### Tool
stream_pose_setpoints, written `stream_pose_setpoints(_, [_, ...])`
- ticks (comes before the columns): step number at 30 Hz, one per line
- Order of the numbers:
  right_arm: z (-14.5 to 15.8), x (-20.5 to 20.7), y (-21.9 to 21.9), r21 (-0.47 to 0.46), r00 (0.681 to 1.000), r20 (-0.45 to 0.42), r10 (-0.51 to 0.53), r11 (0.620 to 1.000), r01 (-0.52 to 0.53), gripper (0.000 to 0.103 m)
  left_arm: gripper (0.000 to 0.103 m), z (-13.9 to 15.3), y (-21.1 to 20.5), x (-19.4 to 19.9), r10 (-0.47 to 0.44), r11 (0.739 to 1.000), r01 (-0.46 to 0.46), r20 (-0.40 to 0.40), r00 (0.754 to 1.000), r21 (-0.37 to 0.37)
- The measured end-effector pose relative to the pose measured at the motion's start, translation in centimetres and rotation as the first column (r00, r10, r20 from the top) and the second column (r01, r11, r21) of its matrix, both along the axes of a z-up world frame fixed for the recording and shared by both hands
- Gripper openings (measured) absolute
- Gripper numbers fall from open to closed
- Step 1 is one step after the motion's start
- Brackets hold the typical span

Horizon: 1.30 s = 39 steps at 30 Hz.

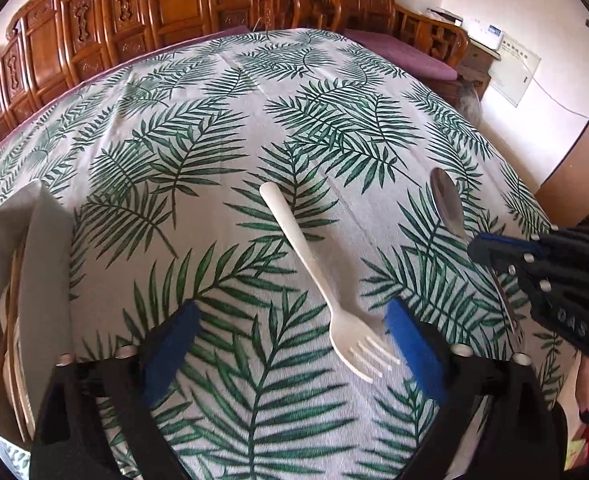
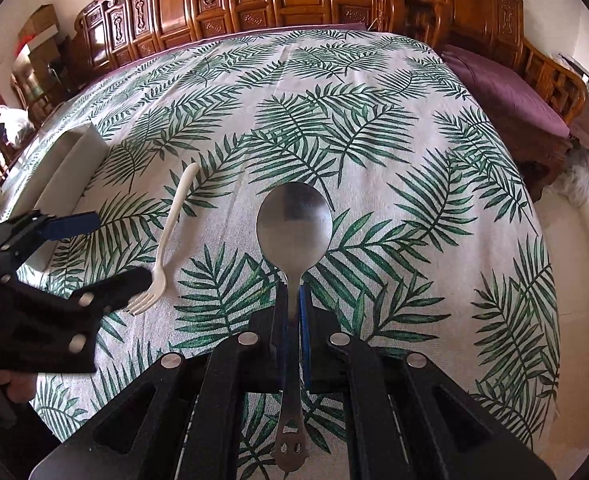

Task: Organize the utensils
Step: 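Grasp the cream plastic fork with the left tool while the right tool holds the spoon, then carry the fork to the grey tray with the left tool and lower it in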

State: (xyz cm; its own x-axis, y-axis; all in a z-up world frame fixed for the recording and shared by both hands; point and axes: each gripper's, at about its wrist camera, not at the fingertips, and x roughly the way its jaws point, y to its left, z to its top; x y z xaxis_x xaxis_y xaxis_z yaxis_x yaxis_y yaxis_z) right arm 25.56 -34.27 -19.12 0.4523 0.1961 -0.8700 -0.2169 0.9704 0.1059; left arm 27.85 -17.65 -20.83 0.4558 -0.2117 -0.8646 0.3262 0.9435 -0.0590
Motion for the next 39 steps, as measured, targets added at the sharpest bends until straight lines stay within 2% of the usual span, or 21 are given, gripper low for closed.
stream_pose_setpoints(5, [-0.5,0.1,-0.8,0.017,1.0,-0.015,-0.016,1.0,0.016,0.007,0.052,-0.8,-1.2,0.6,-0.017,1.0,0.017,-0.036,0.999,-0.001])
stream_pose_setpoints(12, [-0.9,0.3,-1.2,0.019,0.999,-0.024,-0.028,0.999,0.028,0.007,0.023,-1.1,-2.5,0.0,-0.038,0.999,0.038,-0.006,0.999,0.035])
stream_pose_setpoints(13, [-1.0,0.3,-1.2,0.019,0.999,-0.025,-0.027,0.999,0.027,0.007,0.022,-1.1,-2.5,-0.1,-0.04,0.999,0.04,-0.005,0.999,0.035])
stream_pose_setpoints(15, [-1.1,0.4,-1.2,0.017,0.999,-0.026,-0.029,0.999,0.029,0.007,0.011,-1.1,-2.6,-0.2,-0.042,0.998,0.042,-0.004,0.999,0.036])
stream_pose_setpoints(17, [-1.1,0.4,-1.3,0.016,0.999,-0.026,-0.031,0.999,0.031,0.007,0.005,-1.1,-2.6,-0.2,-0.046,0.999,0.046,-0.01,0.999,0.016])
stream_pose_setpoints(28, [-1.2,0.3,-1.3,0.013,0.999,-0.025,-0.025,1.0,0.025,0.007,0.005,-0.5,-3.3,-1.2,-0.063,0.997,0.063,0.02,0.998,0.034])
stream_pose_setpoints(39, [0.1,-0.1,-0.5,0.024,1.0,0.005,-0.008,1.0,0.008,0.007,0.005,3.0,-1.5,-2.5,-0.057,0.998,0.056,0.084,0.995,0.012])
